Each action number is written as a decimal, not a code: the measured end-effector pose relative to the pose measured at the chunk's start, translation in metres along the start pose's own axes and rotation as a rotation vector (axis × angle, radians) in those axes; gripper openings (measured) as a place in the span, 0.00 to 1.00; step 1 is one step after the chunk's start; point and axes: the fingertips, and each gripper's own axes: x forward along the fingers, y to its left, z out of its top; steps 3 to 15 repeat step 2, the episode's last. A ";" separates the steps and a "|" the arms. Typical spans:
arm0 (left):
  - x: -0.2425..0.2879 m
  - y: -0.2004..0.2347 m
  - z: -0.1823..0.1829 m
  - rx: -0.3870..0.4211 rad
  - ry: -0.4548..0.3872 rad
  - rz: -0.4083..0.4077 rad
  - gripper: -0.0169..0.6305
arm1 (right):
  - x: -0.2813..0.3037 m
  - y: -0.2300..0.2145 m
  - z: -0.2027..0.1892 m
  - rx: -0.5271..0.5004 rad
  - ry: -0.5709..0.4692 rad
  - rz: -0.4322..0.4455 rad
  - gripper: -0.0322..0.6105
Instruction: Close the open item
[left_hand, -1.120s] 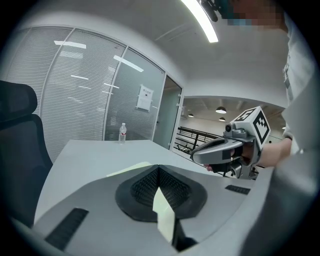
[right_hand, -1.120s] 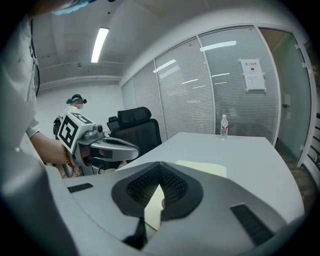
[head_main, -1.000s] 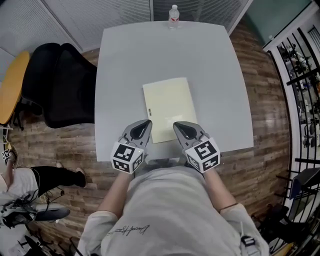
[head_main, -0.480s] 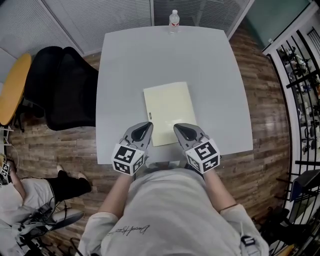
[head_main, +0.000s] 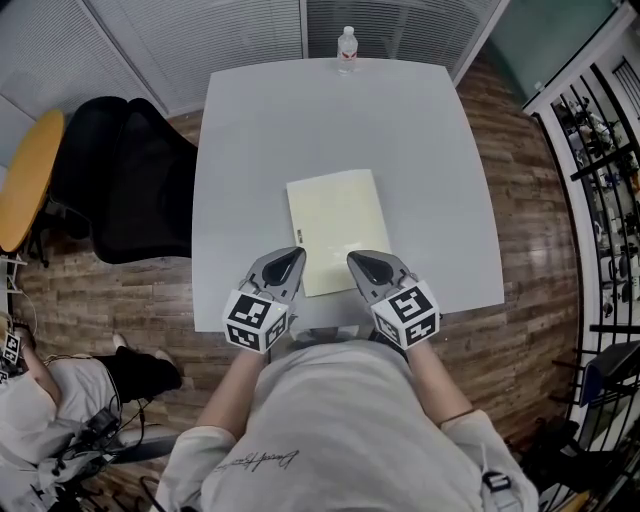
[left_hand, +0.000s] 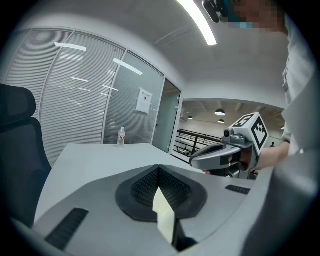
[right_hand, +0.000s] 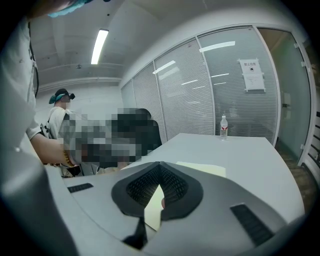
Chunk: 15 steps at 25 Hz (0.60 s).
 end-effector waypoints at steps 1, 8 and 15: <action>0.000 0.000 0.000 0.001 0.000 -0.001 0.04 | 0.000 0.000 0.000 0.001 0.001 0.001 0.07; 0.000 0.000 0.001 0.001 0.000 -0.003 0.04 | 0.001 0.001 -0.001 0.001 0.002 0.002 0.07; 0.000 0.000 0.001 0.001 0.000 -0.003 0.04 | 0.001 0.001 -0.001 0.001 0.002 0.002 0.07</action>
